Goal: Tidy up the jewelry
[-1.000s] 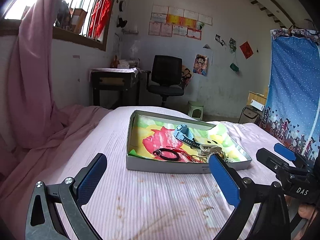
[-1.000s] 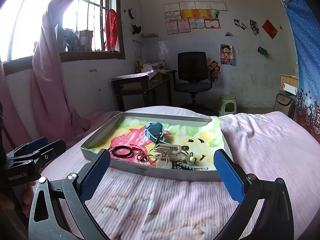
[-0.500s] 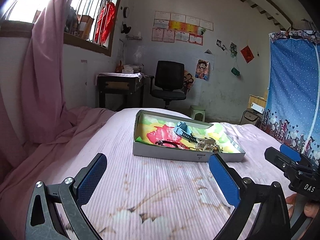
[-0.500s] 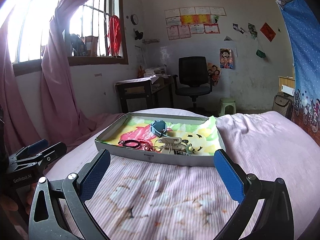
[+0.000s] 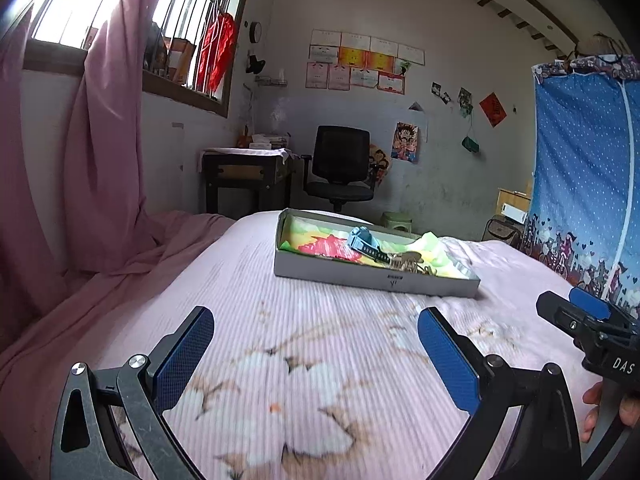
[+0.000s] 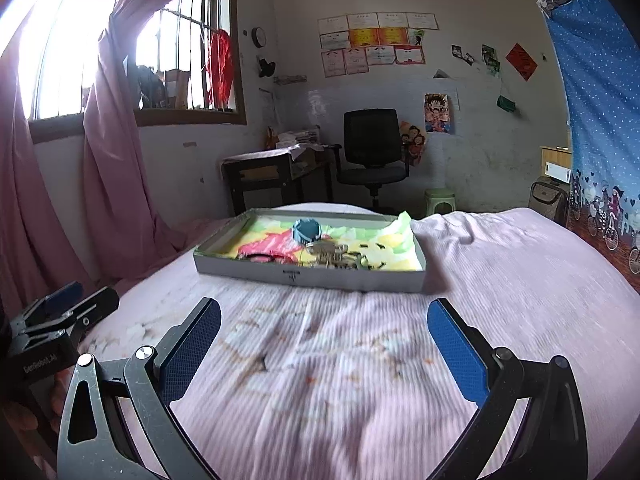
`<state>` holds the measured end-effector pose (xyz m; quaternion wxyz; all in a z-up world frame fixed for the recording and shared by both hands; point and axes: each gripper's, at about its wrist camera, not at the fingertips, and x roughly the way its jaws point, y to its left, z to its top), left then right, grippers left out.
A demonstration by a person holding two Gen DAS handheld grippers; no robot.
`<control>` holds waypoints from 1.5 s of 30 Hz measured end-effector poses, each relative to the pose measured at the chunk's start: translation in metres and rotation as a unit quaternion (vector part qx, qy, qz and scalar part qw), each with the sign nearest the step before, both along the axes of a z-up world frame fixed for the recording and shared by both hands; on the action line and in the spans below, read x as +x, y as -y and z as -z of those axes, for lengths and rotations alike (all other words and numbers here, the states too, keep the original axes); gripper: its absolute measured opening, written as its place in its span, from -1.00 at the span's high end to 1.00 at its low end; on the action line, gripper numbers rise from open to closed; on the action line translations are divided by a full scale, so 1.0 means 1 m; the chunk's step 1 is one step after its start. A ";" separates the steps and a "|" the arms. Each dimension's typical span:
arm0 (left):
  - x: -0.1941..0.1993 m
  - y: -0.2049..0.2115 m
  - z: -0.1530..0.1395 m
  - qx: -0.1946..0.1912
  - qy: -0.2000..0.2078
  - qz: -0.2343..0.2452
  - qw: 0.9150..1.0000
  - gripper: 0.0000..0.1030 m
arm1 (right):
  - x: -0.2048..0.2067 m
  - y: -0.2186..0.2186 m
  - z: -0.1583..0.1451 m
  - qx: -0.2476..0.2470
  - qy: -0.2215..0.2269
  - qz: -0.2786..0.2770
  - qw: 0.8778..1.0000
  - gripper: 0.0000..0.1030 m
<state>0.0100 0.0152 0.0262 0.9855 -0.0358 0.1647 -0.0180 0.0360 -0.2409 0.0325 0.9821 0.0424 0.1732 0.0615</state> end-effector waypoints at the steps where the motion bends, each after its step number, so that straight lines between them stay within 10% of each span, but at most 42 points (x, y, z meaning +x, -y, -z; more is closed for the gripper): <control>1: -0.003 0.000 0.001 0.002 0.001 -0.001 1.000 -0.99 | -0.004 0.000 0.004 -0.002 0.002 0.001 1.000 -0.97; 45: -0.022 0.009 0.024 0.017 0.010 -0.006 1.000 -0.99 | -0.024 0.008 0.029 -0.005 -0.009 0.015 1.000 -0.97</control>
